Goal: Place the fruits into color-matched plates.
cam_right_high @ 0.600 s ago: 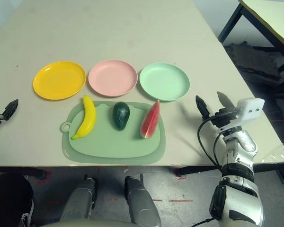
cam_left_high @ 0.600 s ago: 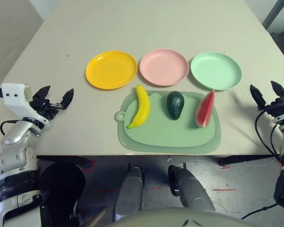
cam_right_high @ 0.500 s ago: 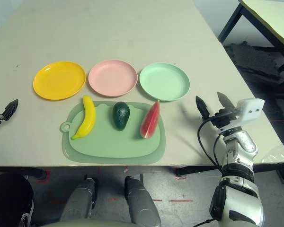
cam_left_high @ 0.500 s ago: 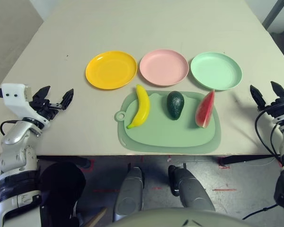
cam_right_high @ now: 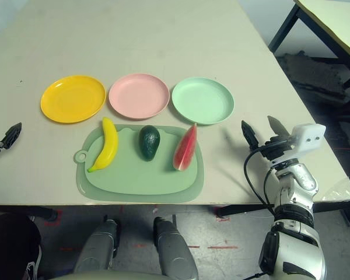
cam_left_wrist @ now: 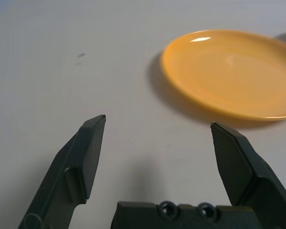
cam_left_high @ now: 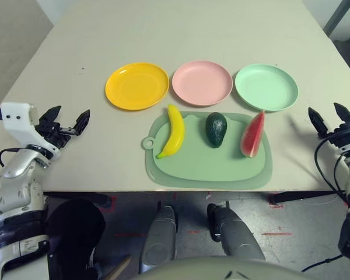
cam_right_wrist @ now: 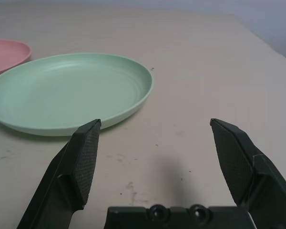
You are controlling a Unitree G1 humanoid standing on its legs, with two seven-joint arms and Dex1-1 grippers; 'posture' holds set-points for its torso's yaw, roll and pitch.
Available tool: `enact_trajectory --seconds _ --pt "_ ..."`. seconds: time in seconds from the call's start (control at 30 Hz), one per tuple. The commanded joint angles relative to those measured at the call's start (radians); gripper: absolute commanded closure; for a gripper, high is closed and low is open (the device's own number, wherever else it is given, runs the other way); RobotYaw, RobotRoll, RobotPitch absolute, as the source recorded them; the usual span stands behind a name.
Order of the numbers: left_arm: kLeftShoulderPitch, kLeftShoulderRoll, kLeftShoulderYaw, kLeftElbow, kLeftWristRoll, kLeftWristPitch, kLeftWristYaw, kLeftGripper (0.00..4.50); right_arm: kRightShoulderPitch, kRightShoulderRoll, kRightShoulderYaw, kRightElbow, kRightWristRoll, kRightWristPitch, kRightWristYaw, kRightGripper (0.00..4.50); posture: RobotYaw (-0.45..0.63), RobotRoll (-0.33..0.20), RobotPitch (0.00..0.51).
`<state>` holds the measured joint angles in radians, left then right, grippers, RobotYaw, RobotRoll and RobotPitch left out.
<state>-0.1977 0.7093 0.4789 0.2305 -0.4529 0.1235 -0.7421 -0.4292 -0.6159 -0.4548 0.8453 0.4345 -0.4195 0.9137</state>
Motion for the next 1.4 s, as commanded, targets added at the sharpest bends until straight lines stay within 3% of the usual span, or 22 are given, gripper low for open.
enact_trajectory --seconds 0.03,0.2,0.33,0.37,0.47,0.53,0.7,0.83,1.1,1.4 --pt "-0.009 0.05 -0.039 -0.063 -0.108 0.012 -0.249 0.0 0.047 -0.06 -0.018 -0.098 0.046 0.095 0.055 0.04 0.04 0.0 0.263" --pt "-0.051 0.165 -0.14 -0.057 -0.121 -0.003 -0.555 0.0 0.088 -0.213 -0.004 -0.389 0.126 0.361 0.149 0.04 0.0 0.0 0.265" --pt "-0.096 0.204 -0.205 -0.048 -0.123 -0.016 -0.713 0.0 0.176 -0.389 0.033 -0.735 0.198 0.564 0.286 0.04 -0.03 0.0 0.267" --pt "-0.103 0.206 -0.215 -0.043 -0.118 -0.022 -0.734 0.0 0.164 -0.411 0.035 -0.766 0.207 0.595 0.286 0.04 -0.06 0.0 0.268" --pt "-0.128 0.195 -0.264 -0.035 -0.101 -0.035 -0.792 0.0 -0.061 -0.484 0.15 -0.779 0.109 0.628 0.246 0.04 -0.1 0.0 0.256" --pt "-0.141 0.185 -0.281 -0.021 -0.093 -0.046 -0.808 0.0 -0.159 -0.49 0.212 -0.775 0.089 0.636 0.285 0.04 -0.1 0.0 0.252" --pt "-0.191 0.174 -0.316 0.038 -0.062 -0.098 -0.85 0.0 -0.496 -0.487 0.462 -0.685 -0.085 0.496 0.526 0.04 -0.11 0.0 0.241" --pt "-0.221 0.173 -0.32 0.078 -0.042 -0.123 -0.852 0.0 -0.677 -0.428 0.649 -0.566 -0.242 0.229 0.69 0.04 -0.09 0.0 0.238" --pt "-0.194 0.191 -0.291 0.072 -0.042 -0.134 -0.83 0.0 -0.849 -0.416 0.988 -0.44 -0.219 -0.034 0.701 0.04 -0.07 0.0 0.229" --pt "-0.216 0.195 -0.304 0.09 -0.028 -0.154 -0.837 0.0 -0.921 -0.43 1.269 -0.485 -0.116 -0.092 0.701 0.04 -0.06 0.0 0.226"
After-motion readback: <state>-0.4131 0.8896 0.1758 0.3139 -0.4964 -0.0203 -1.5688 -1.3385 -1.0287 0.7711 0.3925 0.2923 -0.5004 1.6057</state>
